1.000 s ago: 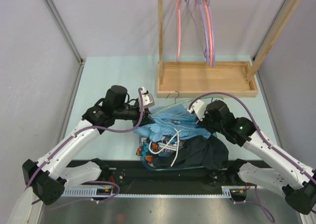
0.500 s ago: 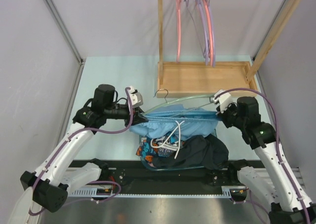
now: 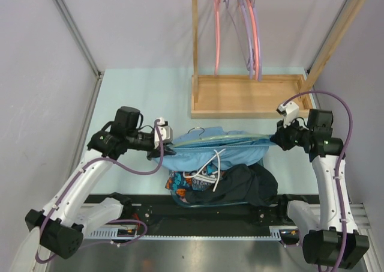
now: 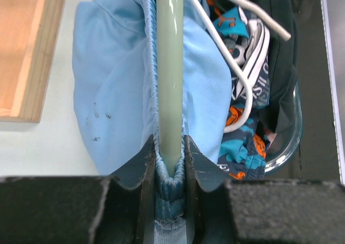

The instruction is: Place the shorts on the hanger

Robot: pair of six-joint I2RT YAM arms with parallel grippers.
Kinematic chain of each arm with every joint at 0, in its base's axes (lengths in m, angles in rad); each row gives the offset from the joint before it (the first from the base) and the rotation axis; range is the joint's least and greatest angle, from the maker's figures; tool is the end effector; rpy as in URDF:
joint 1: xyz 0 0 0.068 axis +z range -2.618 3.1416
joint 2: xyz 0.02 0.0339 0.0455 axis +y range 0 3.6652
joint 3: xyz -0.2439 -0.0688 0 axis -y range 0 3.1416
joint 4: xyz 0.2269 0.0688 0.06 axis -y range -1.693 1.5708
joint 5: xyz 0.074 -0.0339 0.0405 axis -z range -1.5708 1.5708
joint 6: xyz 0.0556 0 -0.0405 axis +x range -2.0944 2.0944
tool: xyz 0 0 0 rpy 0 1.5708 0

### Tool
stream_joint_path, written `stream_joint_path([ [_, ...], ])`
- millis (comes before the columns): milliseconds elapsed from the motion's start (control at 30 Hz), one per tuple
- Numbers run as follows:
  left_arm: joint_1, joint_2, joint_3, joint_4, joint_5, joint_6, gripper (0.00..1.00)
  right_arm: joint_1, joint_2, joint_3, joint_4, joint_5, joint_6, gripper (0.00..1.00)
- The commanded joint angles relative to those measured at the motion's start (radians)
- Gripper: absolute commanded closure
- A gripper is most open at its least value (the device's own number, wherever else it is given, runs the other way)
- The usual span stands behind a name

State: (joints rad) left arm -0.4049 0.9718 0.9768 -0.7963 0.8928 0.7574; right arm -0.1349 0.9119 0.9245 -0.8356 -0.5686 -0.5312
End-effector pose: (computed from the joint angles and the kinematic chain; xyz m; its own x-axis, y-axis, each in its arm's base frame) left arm 0.1535 -0.1129 0.2986 0.0404 0.4515 -0.8913 0.9943 0.0697 0.0804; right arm 0.1814 0.0056 0.2806 -0.5000 -0.3629 -0.7863 -0.5832 0.8123 -0.0041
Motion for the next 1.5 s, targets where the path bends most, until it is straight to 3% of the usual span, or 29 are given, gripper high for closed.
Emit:
stream_joint_path([
  [0,0.044,0.040,0.086,-0.174,-0.104,0.123,1.00,-0.061,-0.010,0.112,0.052,0.200,-0.062,1.00],
  [200,-0.023,0.097,0.135,-0.127,-0.271,0.091,1.00,0.024,-0.044,0.188,0.020,0.211,-0.067,1.00],
  [267,-0.046,0.116,0.166,-0.118,-0.272,0.060,1.00,0.090,-0.056,0.210,0.018,0.259,-0.049,1.00],
  [400,-0.115,0.145,0.217,-0.095,-0.310,-0.019,1.00,0.341,-0.048,0.260,0.017,0.398,0.005,1.00],
  [567,-0.155,0.159,0.243,-0.067,-0.318,-0.056,1.00,0.472,-0.007,0.310,0.001,0.530,0.074,1.00],
  [667,-0.155,0.154,0.249,-0.066,-0.308,-0.064,1.00,0.475,0.008,0.353,-0.023,0.506,0.091,0.82],
  [700,-0.155,0.147,0.247,-0.064,-0.301,-0.063,1.00,0.474,0.005,0.362,-0.028,0.495,0.094,0.65],
  [800,-0.155,0.140,0.244,-0.069,-0.287,-0.055,1.00,0.468,-0.019,0.392,-0.042,0.406,0.088,0.37],
  [900,-0.155,0.145,0.247,-0.069,-0.279,-0.050,1.00,0.463,-0.047,0.408,-0.039,0.297,0.059,0.27],
  [1167,-0.155,0.176,0.326,-0.112,-0.187,-0.001,1.00,0.498,-0.019,0.445,-0.016,-0.006,-0.091,0.24],
  [1467,-0.155,0.217,0.422,-0.190,-0.111,0.100,1.00,0.722,0.090,0.453,-0.010,0.013,-0.188,0.29],
])
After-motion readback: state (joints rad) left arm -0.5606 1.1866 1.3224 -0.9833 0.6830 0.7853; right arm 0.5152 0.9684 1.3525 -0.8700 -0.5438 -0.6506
